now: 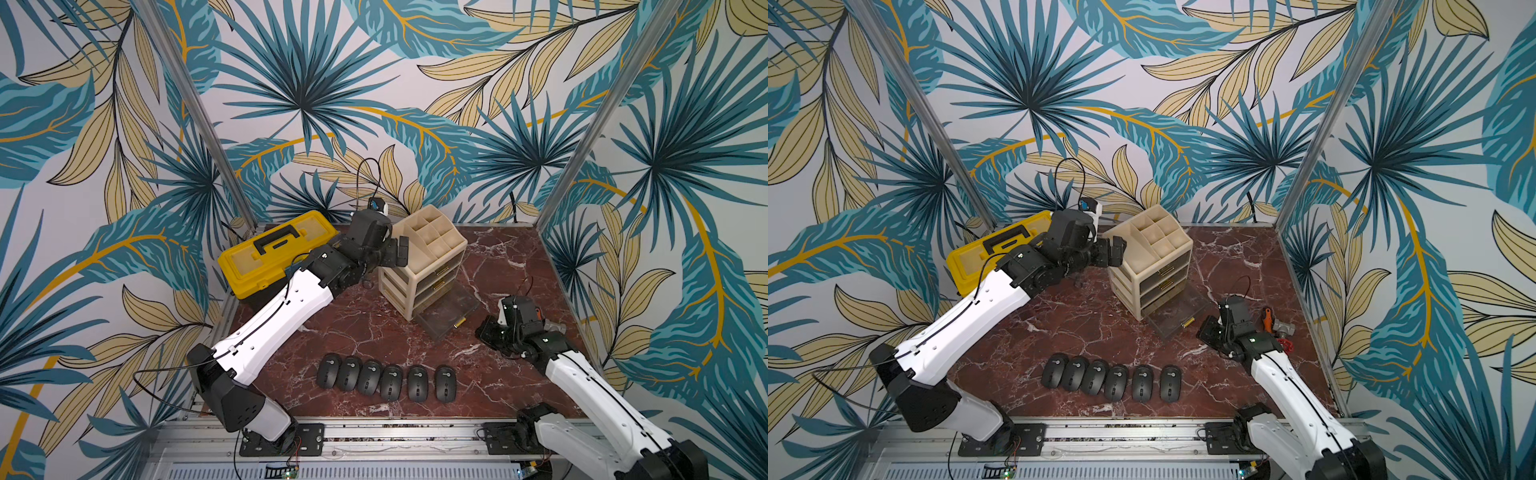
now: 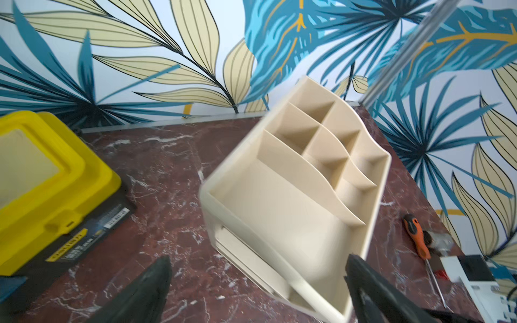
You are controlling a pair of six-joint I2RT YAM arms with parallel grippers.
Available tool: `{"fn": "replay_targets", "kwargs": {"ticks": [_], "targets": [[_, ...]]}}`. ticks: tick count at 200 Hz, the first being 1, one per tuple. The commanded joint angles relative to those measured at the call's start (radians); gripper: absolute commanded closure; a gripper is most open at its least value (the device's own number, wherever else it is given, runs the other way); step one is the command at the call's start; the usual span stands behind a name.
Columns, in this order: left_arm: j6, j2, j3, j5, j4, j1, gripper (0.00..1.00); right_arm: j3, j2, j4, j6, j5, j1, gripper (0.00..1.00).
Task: Take the mice out of the drawer
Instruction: Close the drawer in the storage box.
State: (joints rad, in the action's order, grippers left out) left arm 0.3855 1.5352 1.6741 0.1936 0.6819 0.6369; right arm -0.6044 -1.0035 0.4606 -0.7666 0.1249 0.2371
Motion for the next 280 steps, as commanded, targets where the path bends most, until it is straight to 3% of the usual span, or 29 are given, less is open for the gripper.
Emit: {"fn": "replay_targets", "kwargs": {"ticks": [1,56,80,162,280], "targets": [[-0.06,0.014,0.02,-0.122,-0.091,-0.075,0.0,0.026,-0.061,-0.114,-0.011,0.008,-0.001,1.0],[-0.075,0.108,-0.039,-0.553,-0.307,-0.227,0.0,0.034,-0.211,-0.231,-0.026,0.015,-0.001,1.0],[-0.073,0.166,-0.033,-0.632,-0.37,-0.234,0.0,0.034,-0.266,-0.31,-0.043,0.02,-0.001,1.0],[-0.042,0.281,0.002,-0.714,-0.451,-0.232,0.0,-0.008,-0.445,-0.56,-0.135,0.067,-0.001,1.0],[-0.032,0.349,0.026,-0.739,-0.461,-0.225,0.0,-0.143,-0.686,-0.799,-0.294,0.162,0.03,1.0]]}}
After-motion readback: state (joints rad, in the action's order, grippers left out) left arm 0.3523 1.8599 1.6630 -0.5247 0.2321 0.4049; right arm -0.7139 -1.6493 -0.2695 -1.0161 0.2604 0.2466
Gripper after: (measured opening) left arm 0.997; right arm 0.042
